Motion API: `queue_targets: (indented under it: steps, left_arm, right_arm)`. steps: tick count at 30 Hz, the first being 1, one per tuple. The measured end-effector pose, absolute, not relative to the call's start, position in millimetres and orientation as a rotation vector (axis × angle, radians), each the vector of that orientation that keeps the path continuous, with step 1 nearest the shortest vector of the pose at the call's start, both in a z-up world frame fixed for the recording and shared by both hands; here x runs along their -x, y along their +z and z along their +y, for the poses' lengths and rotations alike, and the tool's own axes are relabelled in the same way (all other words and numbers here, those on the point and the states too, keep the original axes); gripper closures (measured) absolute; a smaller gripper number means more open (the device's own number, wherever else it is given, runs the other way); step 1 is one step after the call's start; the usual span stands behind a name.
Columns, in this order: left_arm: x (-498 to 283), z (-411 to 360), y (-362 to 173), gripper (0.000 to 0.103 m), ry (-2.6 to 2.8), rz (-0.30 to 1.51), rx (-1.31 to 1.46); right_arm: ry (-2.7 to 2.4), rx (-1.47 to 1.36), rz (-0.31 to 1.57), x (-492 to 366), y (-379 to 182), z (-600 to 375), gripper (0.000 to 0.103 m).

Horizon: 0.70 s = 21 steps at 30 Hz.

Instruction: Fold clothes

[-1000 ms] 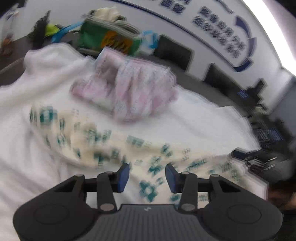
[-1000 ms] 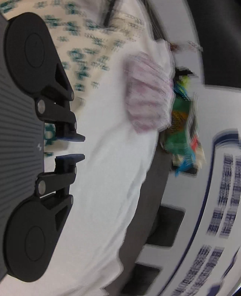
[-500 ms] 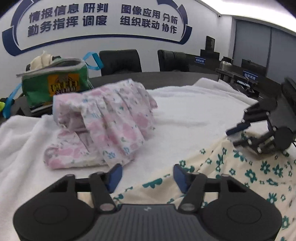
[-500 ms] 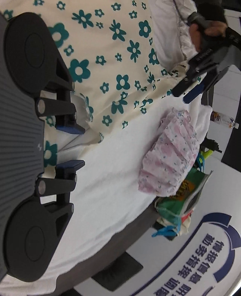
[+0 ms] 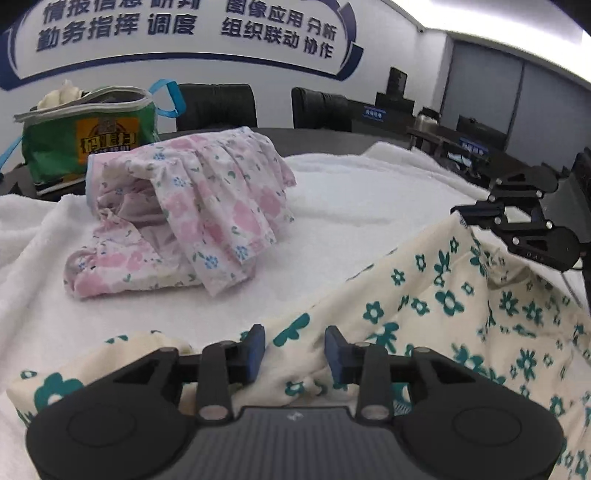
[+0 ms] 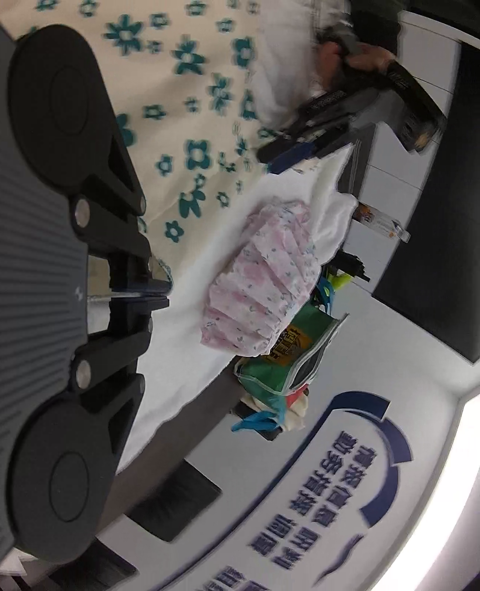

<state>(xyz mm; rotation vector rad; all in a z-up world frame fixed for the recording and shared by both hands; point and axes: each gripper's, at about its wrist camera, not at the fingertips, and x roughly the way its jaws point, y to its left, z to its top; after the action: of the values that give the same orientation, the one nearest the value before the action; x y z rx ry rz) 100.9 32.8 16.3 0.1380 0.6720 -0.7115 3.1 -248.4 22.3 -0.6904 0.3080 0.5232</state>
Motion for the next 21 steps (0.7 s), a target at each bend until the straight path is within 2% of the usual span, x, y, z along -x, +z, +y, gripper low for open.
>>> queue_targets:
  steps: [2,7,10,13,14,15,17,19,21]
  left_arm:
    - [-101,35,18,0.101,-0.675,0.651,-0.126]
    - [-101,40,27,0.103,-0.534,0.589,-0.112]
    - [-109,37,26,0.089,-0.431,0.636,-0.139]
    - [-95,40,37,0.087,-0.416,0.643,-0.144]
    - [-86,42,43,0.083,-0.414,0.637,-0.146]
    - [-78,44,48,0.078,-0.412,0.631,-0.149]
    - [-61,45,61,0.07,-0.416,0.626,-0.159]
    - [-44,41,74,0.063,-0.44,0.621,-0.154]
    - [-34,29,78,0.05,-0.473,0.632,-0.129]
  right_arm:
    - [0.514,0.718,0.311,1,20,-248,0.102]
    - [0.474,0.713,0.293,0,18,-247,0.102]
    - [0.396,0.752,0.358,-18,5,-241,0.1]
    - [0.281,0.796,0.459,-38,-8,-238,0.097]
    - [0.274,0.785,0.468,-38,-5,-243,0.095]
    - [0.272,0.764,0.471,-36,-1,-248,0.085]
    - [0.246,0.697,0.454,-29,14,-262,0.073]
    - [0.233,0.572,0.431,-21,34,-275,0.073]
    - [0.273,0.395,0.415,-12,58,-284,0.08]
